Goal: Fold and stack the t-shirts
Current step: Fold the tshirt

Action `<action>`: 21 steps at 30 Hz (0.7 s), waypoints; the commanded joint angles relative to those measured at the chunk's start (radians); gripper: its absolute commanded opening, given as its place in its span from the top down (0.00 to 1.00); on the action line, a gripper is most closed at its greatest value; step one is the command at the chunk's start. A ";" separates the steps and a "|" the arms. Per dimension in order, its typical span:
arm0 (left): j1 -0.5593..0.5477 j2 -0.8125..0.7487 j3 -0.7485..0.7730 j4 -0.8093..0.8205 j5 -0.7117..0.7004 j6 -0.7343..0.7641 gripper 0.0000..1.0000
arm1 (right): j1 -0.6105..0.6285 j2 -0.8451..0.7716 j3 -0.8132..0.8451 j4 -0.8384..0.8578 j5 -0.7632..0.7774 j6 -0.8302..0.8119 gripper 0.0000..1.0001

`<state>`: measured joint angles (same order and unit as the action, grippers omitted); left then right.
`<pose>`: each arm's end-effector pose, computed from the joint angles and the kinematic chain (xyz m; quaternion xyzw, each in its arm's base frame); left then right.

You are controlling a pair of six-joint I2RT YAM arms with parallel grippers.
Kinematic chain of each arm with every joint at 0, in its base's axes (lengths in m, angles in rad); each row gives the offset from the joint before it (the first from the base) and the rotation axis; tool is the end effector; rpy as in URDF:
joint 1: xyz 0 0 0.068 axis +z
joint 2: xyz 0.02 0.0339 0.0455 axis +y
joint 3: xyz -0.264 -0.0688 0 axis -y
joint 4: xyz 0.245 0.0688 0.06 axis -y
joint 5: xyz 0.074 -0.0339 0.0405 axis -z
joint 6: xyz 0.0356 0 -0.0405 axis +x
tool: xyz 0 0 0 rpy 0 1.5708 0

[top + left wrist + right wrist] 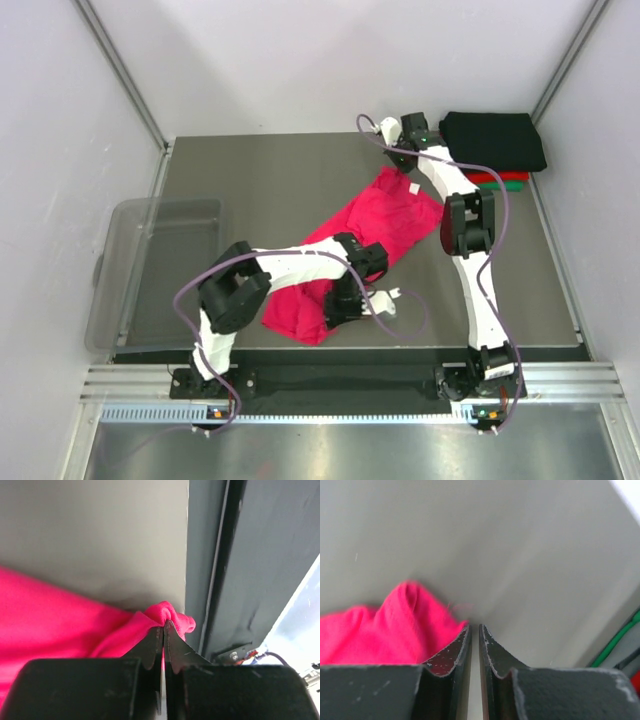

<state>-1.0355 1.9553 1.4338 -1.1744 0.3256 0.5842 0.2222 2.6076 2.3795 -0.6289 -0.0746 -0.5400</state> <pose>0.1677 -0.3051 0.1813 -0.7062 -0.6865 0.1439 0.0963 0.5565 0.1285 0.1681 -0.3604 0.8643 -0.0207 0.3503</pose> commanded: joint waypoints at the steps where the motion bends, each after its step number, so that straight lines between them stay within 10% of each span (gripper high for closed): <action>1: -0.032 0.054 0.073 -0.036 0.088 0.037 1.00 | 0.013 0.036 0.064 0.100 0.031 0.012 0.87; 7: -0.055 0.025 0.022 -0.011 0.093 0.026 1.00 | -0.043 -0.118 -0.121 0.241 0.085 0.107 0.57; 21: -0.057 -0.087 -0.052 -0.050 0.026 0.012 1.00 | -0.123 -0.336 -0.328 -0.014 -0.184 0.037 0.57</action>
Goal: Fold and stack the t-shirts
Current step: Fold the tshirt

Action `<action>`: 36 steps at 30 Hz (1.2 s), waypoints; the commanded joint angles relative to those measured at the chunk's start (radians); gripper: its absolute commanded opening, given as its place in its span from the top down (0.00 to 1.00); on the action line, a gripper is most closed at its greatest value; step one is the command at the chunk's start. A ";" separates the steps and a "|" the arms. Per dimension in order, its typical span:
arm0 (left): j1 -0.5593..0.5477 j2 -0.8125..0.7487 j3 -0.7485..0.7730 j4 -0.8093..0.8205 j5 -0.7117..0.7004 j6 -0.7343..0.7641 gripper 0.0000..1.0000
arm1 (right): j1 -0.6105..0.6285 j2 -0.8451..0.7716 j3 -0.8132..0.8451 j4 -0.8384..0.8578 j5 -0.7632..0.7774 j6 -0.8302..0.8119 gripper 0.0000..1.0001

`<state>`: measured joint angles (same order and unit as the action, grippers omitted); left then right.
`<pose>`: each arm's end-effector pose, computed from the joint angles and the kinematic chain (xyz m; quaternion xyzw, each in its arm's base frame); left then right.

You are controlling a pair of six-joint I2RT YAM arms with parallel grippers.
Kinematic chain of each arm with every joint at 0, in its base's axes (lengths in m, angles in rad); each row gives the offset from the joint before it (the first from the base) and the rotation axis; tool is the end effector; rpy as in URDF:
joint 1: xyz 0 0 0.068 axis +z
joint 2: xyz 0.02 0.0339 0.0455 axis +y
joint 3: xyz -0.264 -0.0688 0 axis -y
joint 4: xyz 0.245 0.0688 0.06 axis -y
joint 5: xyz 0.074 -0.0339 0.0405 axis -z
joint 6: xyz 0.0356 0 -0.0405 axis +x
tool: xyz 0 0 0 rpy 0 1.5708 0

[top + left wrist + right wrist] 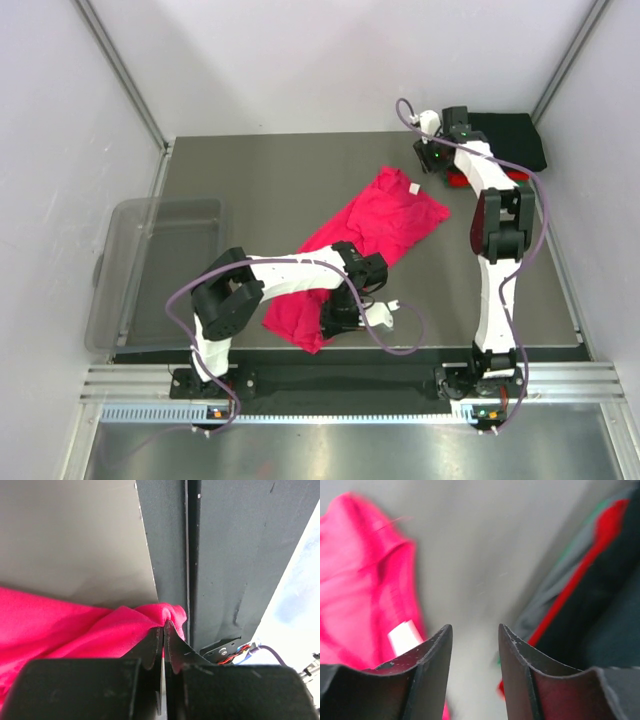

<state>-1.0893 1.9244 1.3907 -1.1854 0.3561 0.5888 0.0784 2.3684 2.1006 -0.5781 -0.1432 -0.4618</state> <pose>0.1451 -0.3044 0.1820 -0.7215 -0.6656 0.1531 0.1144 0.5315 0.0468 0.2091 -0.2733 0.8921 -0.0017 0.3599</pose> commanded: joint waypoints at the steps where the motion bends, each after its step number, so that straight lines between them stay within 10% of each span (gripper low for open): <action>1: -0.003 -0.056 -0.010 -0.039 -0.009 0.005 1.00 | 0.021 -0.101 -0.057 -0.078 -0.133 -0.057 0.58; 22: -0.003 -0.051 0.019 -0.039 -0.013 -0.007 1.00 | 0.047 0.067 0.036 -0.253 -0.147 -0.130 0.46; 28: -0.003 -0.054 0.040 -0.052 0.006 -0.014 1.00 | 0.061 0.112 0.082 -0.238 -0.131 -0.141 0.99; 36: -0.014 -0.022 0.134 -0.107 0.069 0.009 1.00 | 0.167 0.198 0.229 -0.102 0.051 -0.167 1.00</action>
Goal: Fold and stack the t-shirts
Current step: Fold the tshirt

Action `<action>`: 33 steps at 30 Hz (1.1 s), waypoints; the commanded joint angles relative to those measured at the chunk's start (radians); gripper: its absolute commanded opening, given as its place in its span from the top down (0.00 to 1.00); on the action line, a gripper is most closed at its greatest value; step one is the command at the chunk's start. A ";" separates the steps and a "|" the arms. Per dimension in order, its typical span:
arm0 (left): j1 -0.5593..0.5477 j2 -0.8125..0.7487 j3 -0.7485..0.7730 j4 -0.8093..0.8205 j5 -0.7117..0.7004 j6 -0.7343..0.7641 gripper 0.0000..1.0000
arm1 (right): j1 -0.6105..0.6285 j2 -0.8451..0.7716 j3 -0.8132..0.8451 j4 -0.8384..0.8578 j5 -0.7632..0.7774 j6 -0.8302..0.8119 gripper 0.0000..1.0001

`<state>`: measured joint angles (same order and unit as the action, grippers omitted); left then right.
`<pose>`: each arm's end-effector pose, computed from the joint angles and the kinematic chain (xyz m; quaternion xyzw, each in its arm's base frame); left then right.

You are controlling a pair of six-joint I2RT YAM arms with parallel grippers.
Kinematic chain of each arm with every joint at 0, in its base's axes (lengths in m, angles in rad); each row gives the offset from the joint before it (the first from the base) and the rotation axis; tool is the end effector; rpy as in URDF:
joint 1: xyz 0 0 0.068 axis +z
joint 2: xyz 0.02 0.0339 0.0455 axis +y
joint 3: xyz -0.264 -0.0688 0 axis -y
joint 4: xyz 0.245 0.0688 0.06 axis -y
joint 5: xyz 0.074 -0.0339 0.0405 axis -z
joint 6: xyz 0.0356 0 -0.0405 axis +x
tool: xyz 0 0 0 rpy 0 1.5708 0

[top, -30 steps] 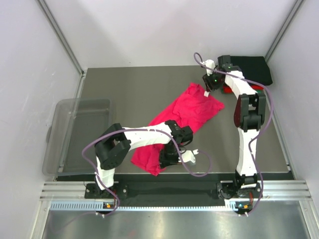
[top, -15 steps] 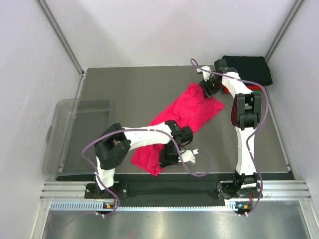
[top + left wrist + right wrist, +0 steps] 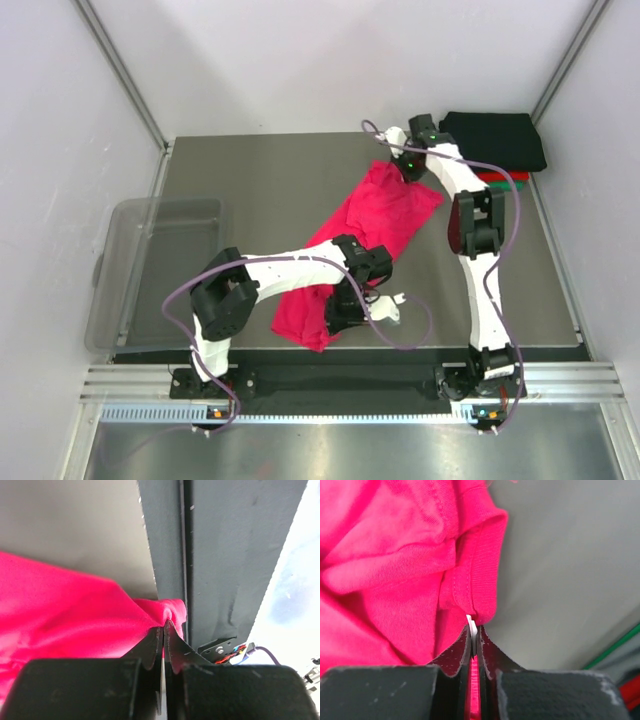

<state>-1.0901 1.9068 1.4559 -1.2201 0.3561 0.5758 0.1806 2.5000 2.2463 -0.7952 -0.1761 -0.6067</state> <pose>0.1476 -0.3098 0.2031 -0.7213 -0.6678 0.1585 0.0927 0.5282 0.1028 0.1736 -0.3901 0.8801 0.0287 0.2691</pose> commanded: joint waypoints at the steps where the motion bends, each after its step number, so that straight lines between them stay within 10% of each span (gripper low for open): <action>1: -0.014 0.011 0.081 -0.084 0.079 0.027 1.00 | 0.071 0.077 0.096 0.134 0.101 -0.022 1.00; 17: -0.074 0.294 0.374 -0.088 0.205 0.070 1.00 | 0.114 0.184 0.168 0.620 0.155 -0.031 0.92; 33: -0.065 0.359 0.639 0.129 0.299 -0.062 0.61 | 0.160 0.261 0.248 0.988 0.036 0.011 0.63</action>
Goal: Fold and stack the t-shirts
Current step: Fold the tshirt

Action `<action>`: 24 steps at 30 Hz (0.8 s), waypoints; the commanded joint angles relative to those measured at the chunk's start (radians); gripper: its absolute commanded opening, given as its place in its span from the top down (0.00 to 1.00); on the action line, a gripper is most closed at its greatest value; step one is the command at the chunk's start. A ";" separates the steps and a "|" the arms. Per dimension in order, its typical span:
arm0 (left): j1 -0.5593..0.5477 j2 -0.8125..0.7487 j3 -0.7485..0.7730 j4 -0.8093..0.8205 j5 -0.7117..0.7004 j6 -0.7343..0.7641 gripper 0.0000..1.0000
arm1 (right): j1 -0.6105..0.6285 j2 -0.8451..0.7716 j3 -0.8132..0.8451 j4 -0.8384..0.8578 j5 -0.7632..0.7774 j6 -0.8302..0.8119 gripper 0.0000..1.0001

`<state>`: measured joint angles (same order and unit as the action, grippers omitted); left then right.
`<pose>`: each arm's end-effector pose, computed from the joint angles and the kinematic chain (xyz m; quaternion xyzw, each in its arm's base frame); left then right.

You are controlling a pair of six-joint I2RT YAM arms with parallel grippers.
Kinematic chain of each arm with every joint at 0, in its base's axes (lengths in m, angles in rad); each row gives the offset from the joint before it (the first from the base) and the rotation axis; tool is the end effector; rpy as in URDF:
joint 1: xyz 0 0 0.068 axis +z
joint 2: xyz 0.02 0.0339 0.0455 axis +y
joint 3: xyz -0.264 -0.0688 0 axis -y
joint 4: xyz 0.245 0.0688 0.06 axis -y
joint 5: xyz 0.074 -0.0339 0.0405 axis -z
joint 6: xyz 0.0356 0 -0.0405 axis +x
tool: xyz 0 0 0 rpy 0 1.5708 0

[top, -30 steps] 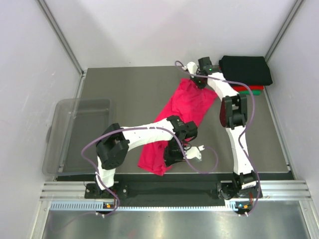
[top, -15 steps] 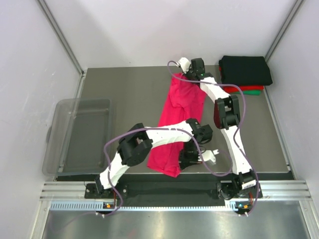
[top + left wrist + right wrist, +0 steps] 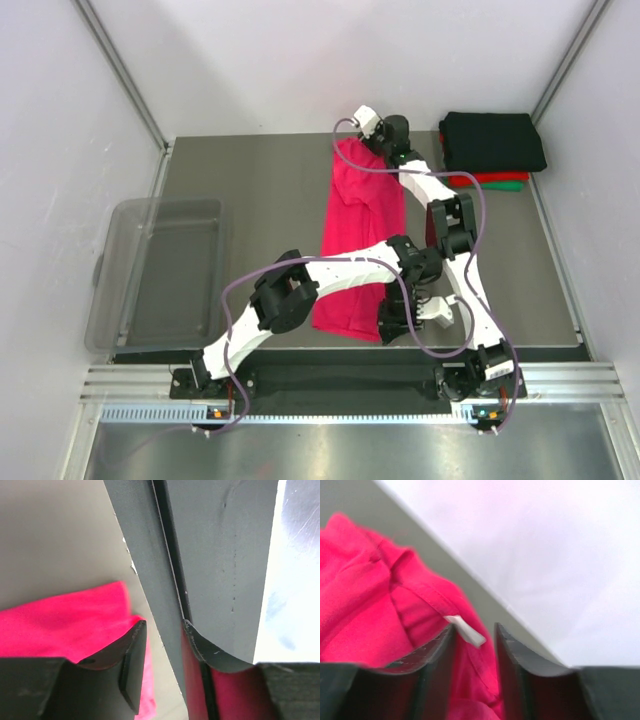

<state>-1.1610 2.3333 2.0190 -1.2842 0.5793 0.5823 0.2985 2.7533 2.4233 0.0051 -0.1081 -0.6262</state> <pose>0.1618 -0.4214 0.1820 -0.7309 -0.6197 0.2699 0.0942 0.5907 0.1858 0.1559 -0.3899 0.7118 -0.0517 0.5819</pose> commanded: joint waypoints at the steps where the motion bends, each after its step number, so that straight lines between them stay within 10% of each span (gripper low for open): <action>1: 0.009 -0.071 0.083 0.195 0.079 -0.075 0.61 | 0.041 0.008 0.079 0.217 -0.030 0.042 0.57; 8: 0.021 -0.199 0.158 0.230 -0.019 -0.125 0.59 | 0.024 -0.197 -0.036 0.311 0.230 0.155 0.23; 16: 0.234 -0.456 0.011 0.374 -0.275 -0.239 0.57 | -0.056 -0.685 -0.485 0.166 0.226 0.308 0.19; 24: 0.463 -0.609 -0.241 0.479 -0.217 -0.351 0.57 | -0.073 -1.050 -0.903 -0.066 0.074 0.441 0.19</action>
<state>-0.6918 1.7641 1.8664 -0.8650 0.3344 0.3012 0.2272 1.7741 1.6199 0.0624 0.0387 -0.2577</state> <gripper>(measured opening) 0.432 0.810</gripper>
